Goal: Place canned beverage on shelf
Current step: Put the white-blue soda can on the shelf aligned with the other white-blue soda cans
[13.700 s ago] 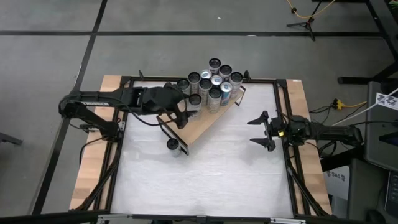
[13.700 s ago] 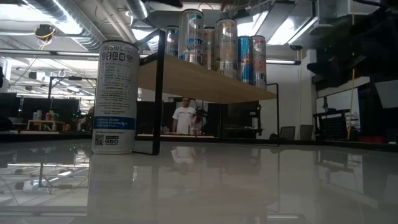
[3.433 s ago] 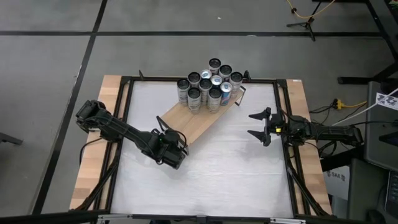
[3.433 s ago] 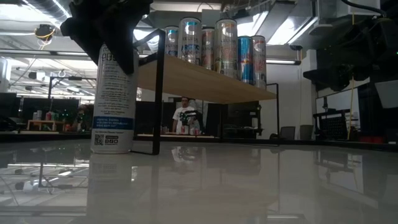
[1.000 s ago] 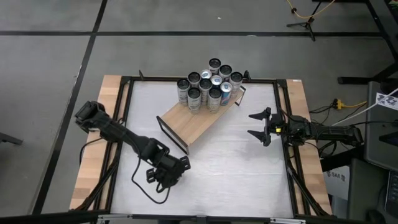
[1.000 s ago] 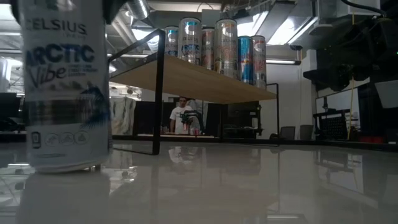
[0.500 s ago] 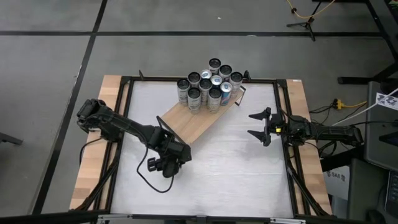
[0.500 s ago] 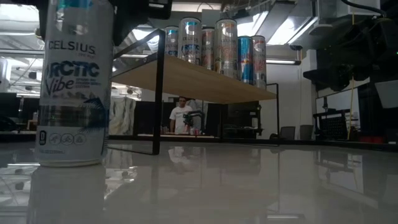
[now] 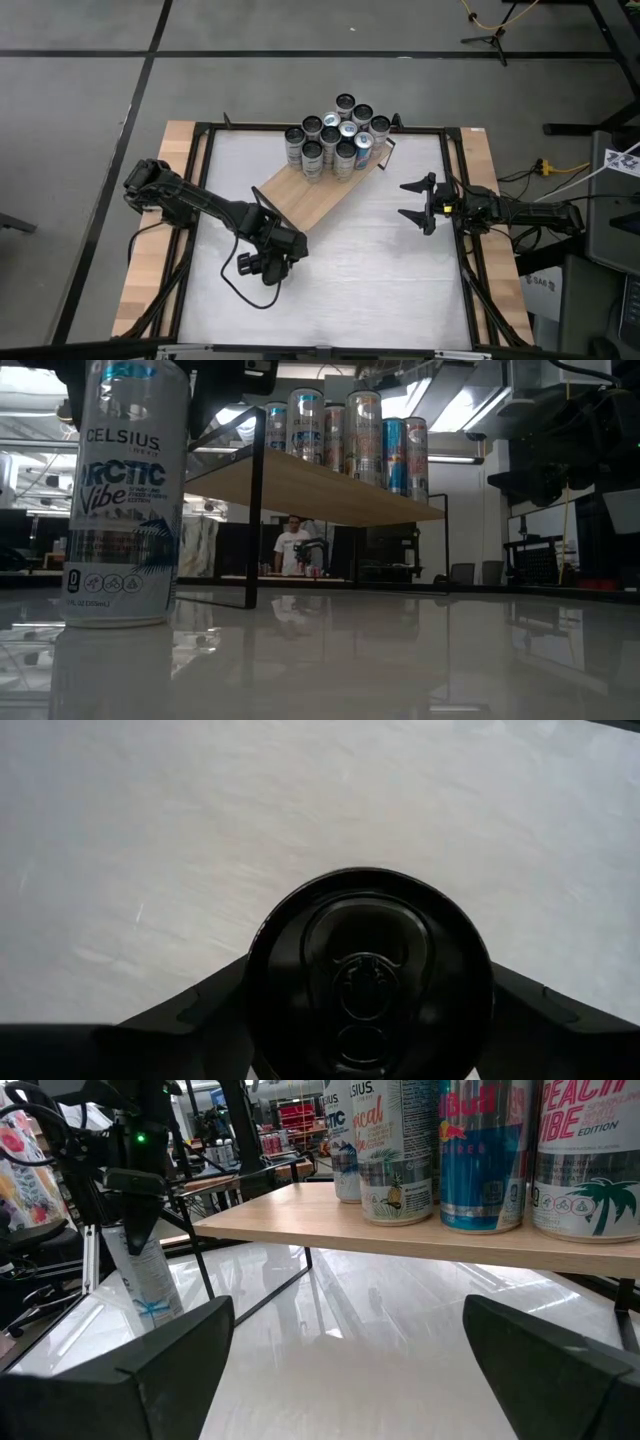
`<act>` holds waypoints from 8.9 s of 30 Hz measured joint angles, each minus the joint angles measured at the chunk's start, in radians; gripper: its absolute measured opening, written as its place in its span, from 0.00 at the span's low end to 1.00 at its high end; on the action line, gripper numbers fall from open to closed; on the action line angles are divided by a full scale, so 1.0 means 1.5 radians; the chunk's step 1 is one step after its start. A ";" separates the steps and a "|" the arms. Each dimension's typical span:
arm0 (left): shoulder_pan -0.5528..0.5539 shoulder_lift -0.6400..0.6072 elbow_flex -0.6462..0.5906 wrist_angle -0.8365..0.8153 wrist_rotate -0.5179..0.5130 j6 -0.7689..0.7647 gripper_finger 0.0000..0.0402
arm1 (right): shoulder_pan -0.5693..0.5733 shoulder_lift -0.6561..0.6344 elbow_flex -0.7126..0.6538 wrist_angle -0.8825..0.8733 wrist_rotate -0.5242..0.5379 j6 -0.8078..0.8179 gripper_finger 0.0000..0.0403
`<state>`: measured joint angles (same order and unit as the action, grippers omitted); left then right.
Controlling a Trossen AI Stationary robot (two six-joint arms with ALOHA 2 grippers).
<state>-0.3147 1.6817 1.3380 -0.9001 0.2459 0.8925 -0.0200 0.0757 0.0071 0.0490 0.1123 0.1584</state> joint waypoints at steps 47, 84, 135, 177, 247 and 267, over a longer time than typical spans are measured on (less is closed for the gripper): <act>-0.015 -0.087 -0.001 0.017 -0.047 -0.172 0.99 | 0.000 0.000 0.000 -0.001 0.000 0.000 0.96; -0.318 -0.208 -0.147 0.259 -0.695 -1.083 0.99 | 0.000 0.000 0.000 0.000 0.000 0.000 0.96; -0.330 -0.132 -0.397 0.638 -0.729 -0.973 0.99 | 0.000 0.000 0.000 0.000 0.000 0.000 0.96; -0.330 -0.126 -0.397 0.636 -0.785 -0.951 0.99 | 0.000 0.000 0.000 0.000 0.000 0.000 0.96; -0.095 -0.150 -0.031 0.431 -0.418 -0.681 0.60 | 0.000 0.000 0.000 0.000 0.000 0.000 0.96; 0.134 -0.148 0.049 0.375 -0.296 -0.533 0.60 | 0.000 0.000 0.000 0.000 0.000 0.000 0.96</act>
<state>-0.1141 1.4605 1.4120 -0.3374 -0.1987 0.0925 -0.0200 0.0753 0.0071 0.0490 0.1123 0.1583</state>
